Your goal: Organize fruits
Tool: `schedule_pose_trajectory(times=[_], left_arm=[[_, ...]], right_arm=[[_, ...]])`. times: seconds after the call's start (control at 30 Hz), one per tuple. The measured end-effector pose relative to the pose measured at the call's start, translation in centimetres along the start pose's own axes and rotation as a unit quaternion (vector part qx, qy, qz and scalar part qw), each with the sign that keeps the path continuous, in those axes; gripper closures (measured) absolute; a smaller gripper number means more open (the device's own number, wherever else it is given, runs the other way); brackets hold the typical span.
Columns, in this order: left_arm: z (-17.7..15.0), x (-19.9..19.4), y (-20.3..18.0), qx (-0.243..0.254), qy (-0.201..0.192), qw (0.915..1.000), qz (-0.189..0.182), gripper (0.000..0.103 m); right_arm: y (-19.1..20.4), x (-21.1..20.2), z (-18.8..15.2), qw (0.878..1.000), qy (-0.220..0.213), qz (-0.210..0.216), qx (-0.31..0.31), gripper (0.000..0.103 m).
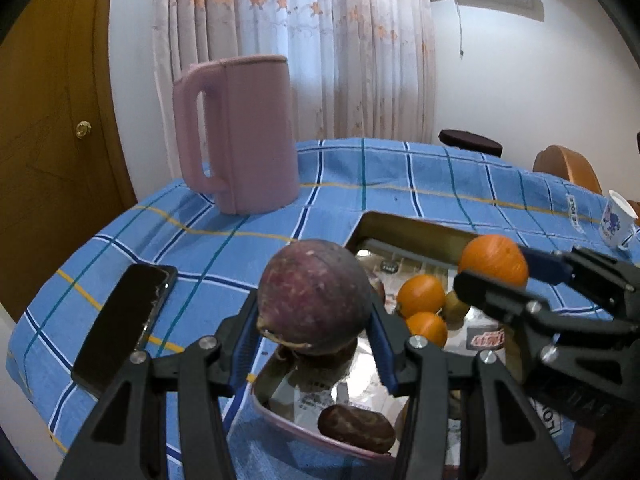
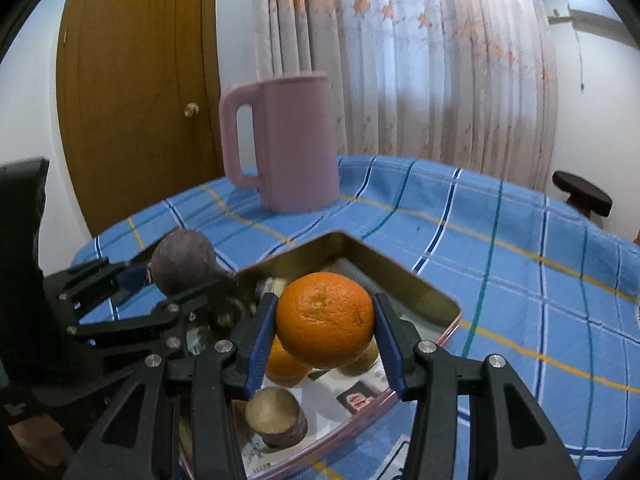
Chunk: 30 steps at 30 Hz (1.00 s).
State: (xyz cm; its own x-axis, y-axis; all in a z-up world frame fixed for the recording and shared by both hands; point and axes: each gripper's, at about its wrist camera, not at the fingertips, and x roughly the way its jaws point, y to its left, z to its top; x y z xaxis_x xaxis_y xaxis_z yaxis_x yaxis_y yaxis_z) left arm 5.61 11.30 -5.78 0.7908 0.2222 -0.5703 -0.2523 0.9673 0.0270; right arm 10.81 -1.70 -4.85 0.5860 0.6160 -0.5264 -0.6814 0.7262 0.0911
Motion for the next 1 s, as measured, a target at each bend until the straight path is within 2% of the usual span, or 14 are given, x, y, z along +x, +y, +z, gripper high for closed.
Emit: schedule_pose_trajectory(times=[0.2, 0.3, 0.37, 0.5, 0.57, 0.7, 0.8, 1.0], left_arm=[[-0.5, 0.6, 0.1, 0.004, 0.013, 0.9999, -0.003, 0.050], [-0.5, 0.4, 0.1, 0.002, 0.015, 0.9999, -0.006, 0.049], [-0.5, 0.0, 0.2, 0.001, 0.013, 0.9999, -0.011, 0.044], [-0.3, -1.3, 0.6, -0.007, -0.006, 0.9999, -0.006, 0.024], [-0.2, -2.3, 0.8, -0.011, -0.021, 0.9997, -0.008, 0.021], [0.1, -3.9, 1.1, -0.018, -0.044, 0.9989, -0.006, 0.008], [0.2, -4.9, 1.2, -0.030, -0.058, 0.9978, -0.014, 0.007], [0.4, -6.0, 0.4, -0.024, -0.066, 0.9973, -0.022, 0.007]], right_arm=[[-0.1, 1.6, -1.1, 0.999, 0.048, 0.018, 0.000, 0.053], [0.2, 1.6, -1.2, 0.998, 0.054, 0.025, -0.006, 0.049], [0.3, 1.2, -1.2, 0.999, 0.050, 0.016, -0.009, 0.043], [-0.1, -0.2, -1.1, 0.999, 0.040, 0.015, 0.001, 0.035], [-0.1, -1.3, -0.9, 1.000, 0.028, 0.005, -0.006, 0.035], [-0.4, -3.6, -0.8, 1.000, 0.009, -0.018, -0.004, 0.034], [-1.0, -5.5, -0.8, 0.999, -0.010, -0.038, 0.012, 0.034], [-1.6, -8.0, -1.0, 0.997, -0.031, -0.066, 0.019, 0.029]])
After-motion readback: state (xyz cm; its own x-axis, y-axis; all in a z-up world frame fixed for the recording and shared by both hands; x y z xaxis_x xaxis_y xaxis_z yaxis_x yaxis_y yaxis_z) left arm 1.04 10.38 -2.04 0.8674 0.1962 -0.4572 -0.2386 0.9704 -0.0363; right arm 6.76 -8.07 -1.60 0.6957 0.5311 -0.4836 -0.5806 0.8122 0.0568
